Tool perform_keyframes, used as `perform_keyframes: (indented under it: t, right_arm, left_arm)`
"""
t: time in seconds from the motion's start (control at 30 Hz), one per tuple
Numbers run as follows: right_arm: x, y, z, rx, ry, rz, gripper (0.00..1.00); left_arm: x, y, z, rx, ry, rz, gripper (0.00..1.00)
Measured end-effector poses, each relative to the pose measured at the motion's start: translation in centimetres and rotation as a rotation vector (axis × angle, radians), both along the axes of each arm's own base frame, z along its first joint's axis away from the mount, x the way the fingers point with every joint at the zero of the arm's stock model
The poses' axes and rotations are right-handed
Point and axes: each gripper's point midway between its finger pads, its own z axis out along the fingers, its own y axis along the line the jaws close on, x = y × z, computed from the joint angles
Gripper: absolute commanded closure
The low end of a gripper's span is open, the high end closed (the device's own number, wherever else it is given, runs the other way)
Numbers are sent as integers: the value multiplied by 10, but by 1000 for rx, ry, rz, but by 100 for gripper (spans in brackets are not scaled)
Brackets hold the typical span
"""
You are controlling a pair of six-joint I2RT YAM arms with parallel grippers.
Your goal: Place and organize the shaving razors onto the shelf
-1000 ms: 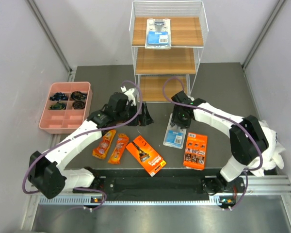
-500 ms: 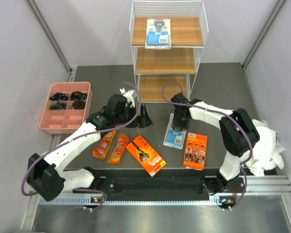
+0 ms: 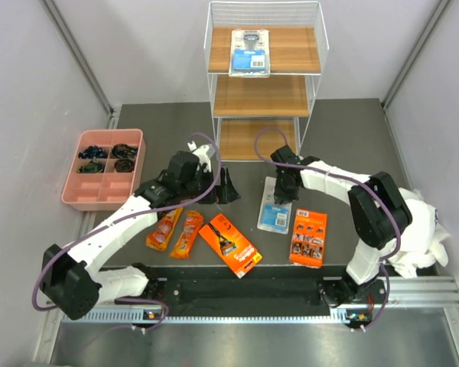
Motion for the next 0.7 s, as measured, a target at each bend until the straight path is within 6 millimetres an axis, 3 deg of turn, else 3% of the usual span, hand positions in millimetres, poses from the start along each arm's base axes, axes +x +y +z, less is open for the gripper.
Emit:
perform_keyframes:
  t: [0.17,0.33,0.5,0.7]
  right_arm:
    - [-1,4,14,10,-34,36,100]
    - [-8,14,45,31,-95,88,100]
    - [-16,38,82,72,-167,164,100]
    - [-40,67,114,129,-217,272,100]
  left_arm:
    - [-3,-1,-6,-15,21,0,2]
    - [-8,-1,-9,-37,19,-2,2]
    - [-10,-4,-7,-61,18,-11,3]
    - [-7,-7,-6,-91,14,2,6]
